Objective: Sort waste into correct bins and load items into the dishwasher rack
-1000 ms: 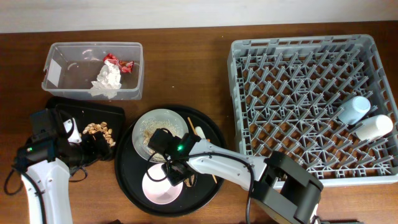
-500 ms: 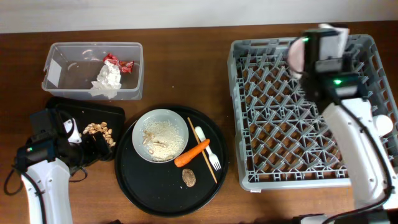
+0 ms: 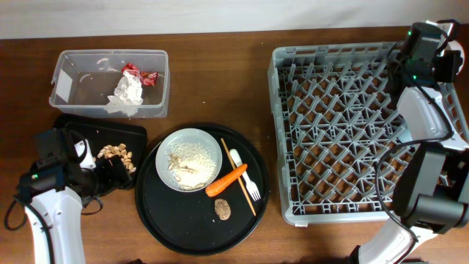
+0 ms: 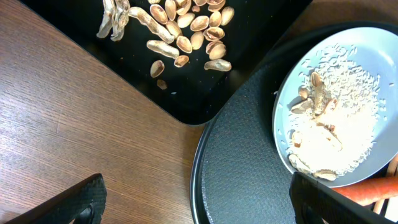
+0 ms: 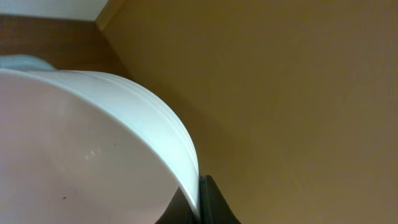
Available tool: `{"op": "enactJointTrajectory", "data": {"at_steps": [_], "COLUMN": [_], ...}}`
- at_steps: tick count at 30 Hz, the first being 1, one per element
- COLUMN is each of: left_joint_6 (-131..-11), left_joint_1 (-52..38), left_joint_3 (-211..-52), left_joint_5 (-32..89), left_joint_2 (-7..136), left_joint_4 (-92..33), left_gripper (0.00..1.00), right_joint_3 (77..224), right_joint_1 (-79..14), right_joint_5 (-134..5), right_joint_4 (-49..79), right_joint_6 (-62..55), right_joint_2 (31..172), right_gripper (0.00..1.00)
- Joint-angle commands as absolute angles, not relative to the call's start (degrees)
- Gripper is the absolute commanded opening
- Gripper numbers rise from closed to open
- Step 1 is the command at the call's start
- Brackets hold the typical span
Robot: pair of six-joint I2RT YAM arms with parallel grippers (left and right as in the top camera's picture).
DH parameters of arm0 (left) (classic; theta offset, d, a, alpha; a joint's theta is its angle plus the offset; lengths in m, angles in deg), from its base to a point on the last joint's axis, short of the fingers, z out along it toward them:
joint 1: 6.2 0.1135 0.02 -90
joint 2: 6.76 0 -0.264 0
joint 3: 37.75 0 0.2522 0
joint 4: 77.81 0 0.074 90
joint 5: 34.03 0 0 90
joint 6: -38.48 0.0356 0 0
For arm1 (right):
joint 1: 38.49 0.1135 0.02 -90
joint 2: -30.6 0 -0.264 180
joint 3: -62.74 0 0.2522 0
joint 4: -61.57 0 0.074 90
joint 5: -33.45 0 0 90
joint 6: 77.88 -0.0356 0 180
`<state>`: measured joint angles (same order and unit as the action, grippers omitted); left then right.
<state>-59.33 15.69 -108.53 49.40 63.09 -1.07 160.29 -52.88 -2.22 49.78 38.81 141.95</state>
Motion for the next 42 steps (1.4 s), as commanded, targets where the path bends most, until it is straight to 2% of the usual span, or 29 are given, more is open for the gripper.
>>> {"op": "enactJointTrajectory", "data": {"at_steps": [1, 16, 22, 23, 24, 30, 31, 32, 34, 35, 36, 37, 39, 41, 42], "left_joint_6": [-59.8, -59.8, -59.8, -59.8, -59.8, -59.8, -59.8, -59.8, -59.8, -59.8, -59.8, -59.8, -59.8, -59.8, -59.8], "left_joint_1": [16.0, 16.0, 16.0, 16.0, 16.0, 16.0, 16.0, 16.0, 16.0, 16.0, 16.0, 16.0, 16.0, 16.0, 16.0], "left_joint_3": [-109.3, -109.3, -109.3, -109.3, -109.3, -109.3, -109.3, -109.3, -109.3, -109.3, -109.3, -109.3, -109.3, -109.3, -109.3], "left_joint_5": [49.9, 49.8, 49.8, 49.8, 49.8, 49.8, 49.8, 49.8, 49.8, 49.8, 49.8, 49.8, 49.5, 49.2, 49.2], "left_joint_2": [62.7, 62.7, 62.7, 62.7, 62.7, 62.7, 62.7, 62.7, 62.7, 62.7, 62.7, 62.7, 62.7, 62.7, 62.7], "left_joint_4": [-1.4, -1.9, -2.2, -2.5, -2.5, -2.9, -2.9, -2.9, -2.9, -2.9, -2.9, -2.9, -2.9, -2.6, -2.6], "left_gripper": [0.94, 0.94, 0.94, 0.94, 0.94, 0.94, 0.94, 0.94, 0.94, 0.94, 0.94, 0.94, 0.94, 0.94, 0.94], "right_joint_3": [160.8, 155.9, 155.9, 155.9, 155.9, 155.9, 155.9, 155.9, 155.9, 155.9, 155.9, 155.9, 155.9, 155.9, 155.9], "right_joint_1": [-52.6, -47.1, -39.1, -38.1, -38.0, -37.2, -36.1, -35.3, -33.2, -32.6, -32.5, -32.5, -32.5, -32.5, -32.5], "right_joint_5": [-3.6, -2.3, -1.9, -1.9, -1.9, -2.1, -2.0, -2.1, -2.6, -5.5, -8.7, -12.0, -22.2, -41.0, -52.1], "right_joint_4": [50.1, 49.4, 40.6, 37.2, 35.3, 28.6, 28.0, 27.8, 24.6, 21.2, 17.9, 14.5, 6.1, -4.6, -9.3], "right_joint_6": [38.9, 38.2, 37.3, 34.0, 30.7, 24.8, 23.9, 23.1, 17.4, 14.5, 12.0, 10.2, 4.8, 2.2, 3.5], "right_joint_2": [145.0, 146.3, 146.3, 146.3, 146.3, 146.1, 145.6, 144.9, 140.8, 137.7, 134.9, 132.3, 125.7, 117.7, 114.6], "right_gripper": [0.04, 0.04, 0.04, 0.06, 0.24, 0.28, 0.35, 0.48, 0.64, 0.74, 0.73, 0.63, 0.53, 0.53, 0.57]}}
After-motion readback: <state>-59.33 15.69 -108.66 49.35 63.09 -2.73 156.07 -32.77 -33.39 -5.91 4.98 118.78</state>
